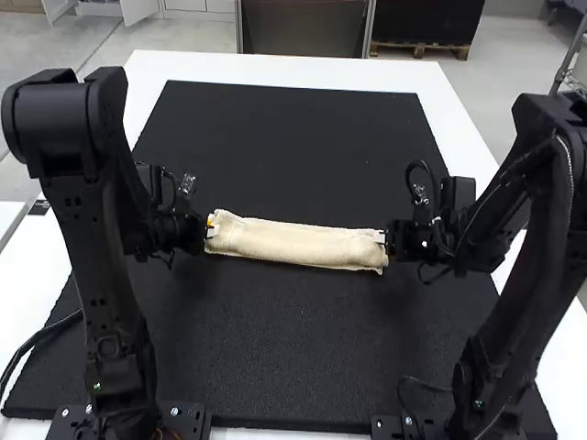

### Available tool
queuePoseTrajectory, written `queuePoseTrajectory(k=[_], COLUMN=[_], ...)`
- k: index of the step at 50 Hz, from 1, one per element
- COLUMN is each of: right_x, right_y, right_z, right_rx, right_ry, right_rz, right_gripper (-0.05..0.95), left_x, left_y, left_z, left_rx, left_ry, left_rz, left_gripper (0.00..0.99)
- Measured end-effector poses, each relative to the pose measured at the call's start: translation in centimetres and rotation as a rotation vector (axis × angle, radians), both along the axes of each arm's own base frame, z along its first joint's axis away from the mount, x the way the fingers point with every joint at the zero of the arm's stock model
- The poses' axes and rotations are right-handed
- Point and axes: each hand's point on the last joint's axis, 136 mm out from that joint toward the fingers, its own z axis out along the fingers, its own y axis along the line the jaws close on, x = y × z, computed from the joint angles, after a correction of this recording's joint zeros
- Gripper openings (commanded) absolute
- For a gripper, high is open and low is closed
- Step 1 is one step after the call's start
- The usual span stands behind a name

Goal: Fold the towel.

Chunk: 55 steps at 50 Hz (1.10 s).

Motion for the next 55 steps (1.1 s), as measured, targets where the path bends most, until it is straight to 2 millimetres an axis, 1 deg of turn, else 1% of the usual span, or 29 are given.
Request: queuePoseTrajectory(k=[5, 7, 11, 13, 15, 16, 19, 23, 26, 27, 30, 35, 38, 41, 47, 55], right_x=[-0.1, -0.2, -0.1, 0.0, 0.0, 0.0, 0.0, 0.0, 0.1, 0.2, 0.2, 0.1, -0.1, -0.2, 0.0, 0.2], right_y=[0.0, 0.0, 0.1, 0.1, 0.2, 0.2, 0.2, 0.3, 0.4, 0.4, 0.5, 0.7, 0.7, 0.8, 0.9, 1.0], right_z=[-0.1, -0.2, -0.2, -0.1, 0.0, 0.0, 0.0, 0.1, 0.2, 0.2, 0.0, -0.9, -1.4, -1.7, -1.6, -1.6], right_rx=[0.001, 0.001, 0.004, 0.006, 0.008, 0.009, 0.011, 0.015, 0.019, 0.021, 0.026, 0.033, 0.037, 0.039, 0.047, 0.066], right_ry=[0.01, 0.016, 0.019, 0.019, 0.017, 0.017, 0.016, 0.015, 0.012, 0.013, 0.02, 0.049, 0.065, 0.075, 0.073, 0.081], right_rz=[0.0, 0.0, 0.004, 0.006, 0.008, 0.009, 0.011, 0.015, 0.019, 0.021, 0.025, 0.031, 0.034, 0.036, 0.041, 0.038], right_gripper=[0.84, 0.84, 0.84, 0.84, 0.84, 0.84, 0.84, 0.84, 0.84, 0.84, 0.84, 0.84, 0.84, 0.87, 0.91, 0.91], left_x=[0.0, 0.0, 0.0, 0.0, 0.0, 0.0, 0.0, 0.0, 0.0, 0.0, 0.2, 0.5, 0.6, 0.5, 0.2, 0.2], left_y=[0.0, 0.0, 0.0, 0.0, 0.0, 0.0, 0.0, 0.1, 0.3, 0.4, 0.8, 1.5, 1.8, 2.2, 2.9, 3.4], left_z=[0.0, 0.0, 0.0, 0.0, 0.0, 0.0, 0.0, 0.0, 0.0, 0.0, 0.2, 0.6, 0.7, 0.7, 0.5, 0.6], left_rx=[0.0, 0.0, 0.0, 0.0, 0.0, 0.0, 0.0, 0.0, 0.001, 0.002, 0.005, 0.011, 0.014, 0.015, 0.013, 0.011], left_ry=[0.0, 0.0, 0.0, 0.0, 0.0, 0.0, 0.0, -0.001, -0.001, -0.002, -0.012, -0.038, -0.046, -0.05, -0.043, -0.049], left_rz=[0.0, 0.0, 0.0, 0.0, 0.0, 0.0, 0.0, 0.002, 0.008, 0.011, 0.019, 0.034, 0.044, 0.054, 0.075, 0.087], left_gripper=[0.392, 0.42, 0.428, 0.472, 0.484, 0.505, 0.62, 0.798, 0.885, 0.897, 0.913, 0.946, 0.946, 0.948, 0.948, 0.951])
